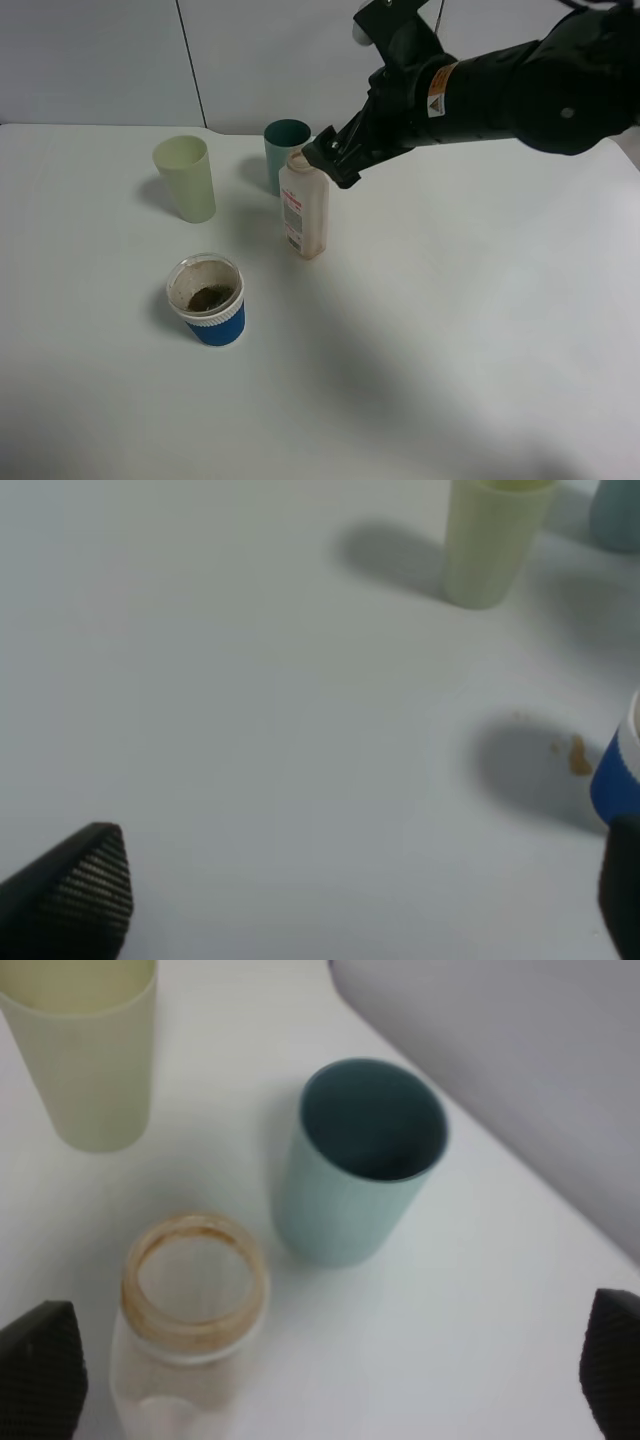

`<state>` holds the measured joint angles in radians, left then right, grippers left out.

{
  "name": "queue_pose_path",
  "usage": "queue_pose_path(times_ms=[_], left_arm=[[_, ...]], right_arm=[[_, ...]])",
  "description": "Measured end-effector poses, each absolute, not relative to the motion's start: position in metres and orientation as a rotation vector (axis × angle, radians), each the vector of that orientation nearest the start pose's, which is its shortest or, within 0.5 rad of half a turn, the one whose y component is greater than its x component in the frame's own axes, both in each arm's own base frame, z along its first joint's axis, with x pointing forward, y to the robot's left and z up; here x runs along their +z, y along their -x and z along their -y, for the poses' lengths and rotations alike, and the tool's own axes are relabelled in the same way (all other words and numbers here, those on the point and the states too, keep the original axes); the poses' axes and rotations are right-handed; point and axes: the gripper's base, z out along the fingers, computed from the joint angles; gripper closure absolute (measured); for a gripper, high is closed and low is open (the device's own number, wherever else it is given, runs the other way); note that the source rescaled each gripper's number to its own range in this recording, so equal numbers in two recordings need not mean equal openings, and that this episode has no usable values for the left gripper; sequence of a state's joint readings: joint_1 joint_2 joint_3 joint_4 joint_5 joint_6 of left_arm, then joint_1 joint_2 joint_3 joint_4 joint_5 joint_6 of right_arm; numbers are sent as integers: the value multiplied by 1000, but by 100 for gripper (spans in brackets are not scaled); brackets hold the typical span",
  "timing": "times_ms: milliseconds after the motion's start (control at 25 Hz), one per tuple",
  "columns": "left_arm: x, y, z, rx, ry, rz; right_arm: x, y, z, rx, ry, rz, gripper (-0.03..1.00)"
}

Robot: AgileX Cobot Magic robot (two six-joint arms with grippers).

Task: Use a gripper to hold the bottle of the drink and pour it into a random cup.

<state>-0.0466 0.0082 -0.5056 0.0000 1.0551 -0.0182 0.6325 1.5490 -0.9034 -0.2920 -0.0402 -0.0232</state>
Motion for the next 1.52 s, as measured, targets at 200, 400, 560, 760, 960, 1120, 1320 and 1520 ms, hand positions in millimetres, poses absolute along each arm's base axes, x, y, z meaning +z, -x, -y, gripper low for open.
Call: queue_pose_path(times_ms=[200,400,560,760,960,1120,1320,1520], left_arm=[[279,4,0,-41,-29,-2041],[279,4,0,-41,-29,-2041],[279,4,0,-41,-29,-2041],[279,4,0,-41,-29,-2041],[279,4,0,-41,-29,-2041],[279,4,0,-41,-29,-2041],[279,4,0,-41,-29,-2041],[279,4,0,-41,-29,-2041]], right_arm=[[288,-255,-185,188,929,-1760,-3],[320,-247,-152,136,817,-1749,-3],[334,-245,-120,67,693,-1809,-3],[352,-236,-74,1,464,-1875,-3],[376,-210,-33,-62,264,-1861,-3],[391,-180,-2,-147,97,-1849,-3],[404,-129,15,-222,-14,-1834,-3],[408,-76,17,-254,-39,-1828,-3]])
